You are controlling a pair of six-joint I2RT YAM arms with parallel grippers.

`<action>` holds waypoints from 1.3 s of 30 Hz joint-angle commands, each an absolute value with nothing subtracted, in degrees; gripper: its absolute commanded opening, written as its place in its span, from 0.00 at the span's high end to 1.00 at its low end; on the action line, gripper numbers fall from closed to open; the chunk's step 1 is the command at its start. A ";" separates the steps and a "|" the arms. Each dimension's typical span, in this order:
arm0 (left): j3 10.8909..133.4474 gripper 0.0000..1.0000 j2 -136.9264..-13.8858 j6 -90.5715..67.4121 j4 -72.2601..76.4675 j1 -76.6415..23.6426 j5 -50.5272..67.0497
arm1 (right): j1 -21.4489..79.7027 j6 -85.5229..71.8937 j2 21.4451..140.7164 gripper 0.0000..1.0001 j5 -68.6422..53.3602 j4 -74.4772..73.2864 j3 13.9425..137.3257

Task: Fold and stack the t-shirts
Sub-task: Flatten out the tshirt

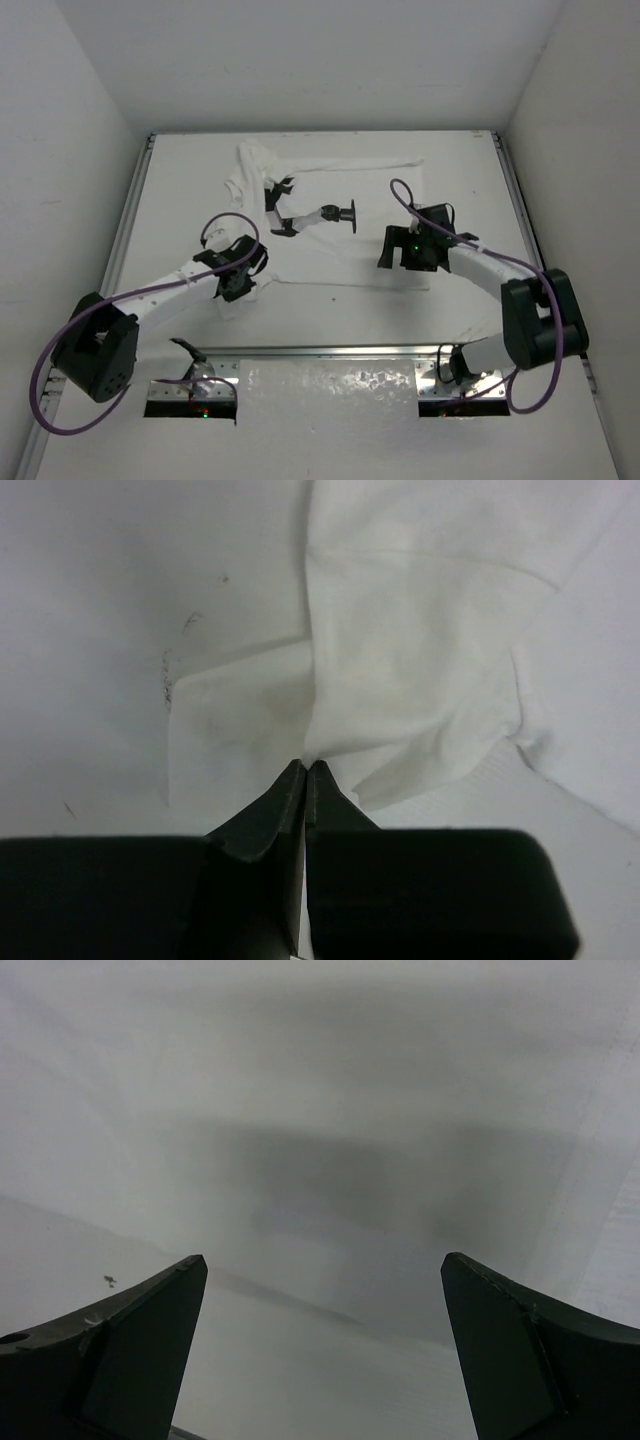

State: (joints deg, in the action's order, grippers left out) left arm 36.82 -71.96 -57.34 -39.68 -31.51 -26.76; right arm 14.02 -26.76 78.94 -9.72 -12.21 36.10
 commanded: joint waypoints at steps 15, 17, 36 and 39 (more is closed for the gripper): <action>40.27 1.00 -63.10 -61.35 -38.08 -5.45 -34.98 | 1.50 -30.41 90.80 0.01 -4.66 -23.02 41.83; 38.42 1.00 -66.52 -58.98 -34.03 -3.87 -31.66 | 0.26 -29.10 90.88 0.01 -3.70 -25.30 44.10; 27.69 0.94 -48.88 -53.96 -26.36 -3.96 -12.76 | 11.95 -31.64 70.85 0.01 6.32 -24.34 36.92; 25.06 1.00 -42.91 -53.88 -26.54 -4.04 -7.06 | 11.52 -31.73 71.10 0.01 7.30 -24.26 35.07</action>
State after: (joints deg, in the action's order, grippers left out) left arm 27.46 -47.03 -54.68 -26.20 -4.47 -13.85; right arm 11.99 -30.39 70.74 4.21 -24.56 36.62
